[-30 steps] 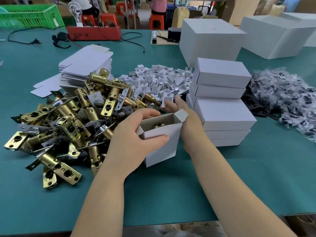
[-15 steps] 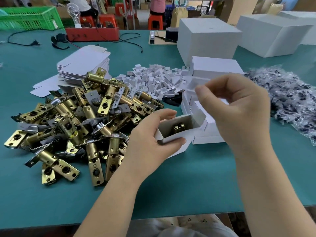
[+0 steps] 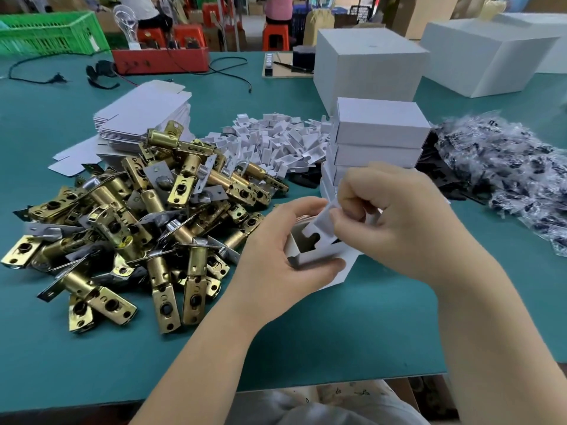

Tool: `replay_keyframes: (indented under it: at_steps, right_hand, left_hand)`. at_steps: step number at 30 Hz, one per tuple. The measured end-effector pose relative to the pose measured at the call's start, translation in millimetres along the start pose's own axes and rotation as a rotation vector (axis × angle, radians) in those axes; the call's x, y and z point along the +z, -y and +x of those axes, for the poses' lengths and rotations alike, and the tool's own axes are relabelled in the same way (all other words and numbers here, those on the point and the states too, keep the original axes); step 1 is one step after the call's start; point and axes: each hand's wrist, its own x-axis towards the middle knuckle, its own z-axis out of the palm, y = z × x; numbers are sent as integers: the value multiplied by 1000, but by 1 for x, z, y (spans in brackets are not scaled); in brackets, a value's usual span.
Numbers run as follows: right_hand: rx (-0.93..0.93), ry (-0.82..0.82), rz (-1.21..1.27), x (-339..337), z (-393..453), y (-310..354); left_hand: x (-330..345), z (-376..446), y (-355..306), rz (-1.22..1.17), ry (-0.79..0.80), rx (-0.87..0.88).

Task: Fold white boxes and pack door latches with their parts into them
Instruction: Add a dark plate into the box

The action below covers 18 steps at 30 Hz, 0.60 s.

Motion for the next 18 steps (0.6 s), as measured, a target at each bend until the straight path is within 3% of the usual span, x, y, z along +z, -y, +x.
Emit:
replay_keyframes:
  at_steps: [4,11,14,16,18]
  right_hand:
    - [42,130,-10,6,1,2]
    - [-28,165,-91,17,-1,6]
    - [-76,-76,-39,15,-10,-1]
    - [18,-263,-26,6,-20,-15]
    - [173,-237,-32,-5,-33,-35]
  left_hand:
    - [-1,1,1,-32,27,6]
    - [0,4,0,-12,11,70]
    - [0,3,2,9,7,41]
    - [-2,3,3,55,-8,9]
    - [-3,3,4,91,0,3]
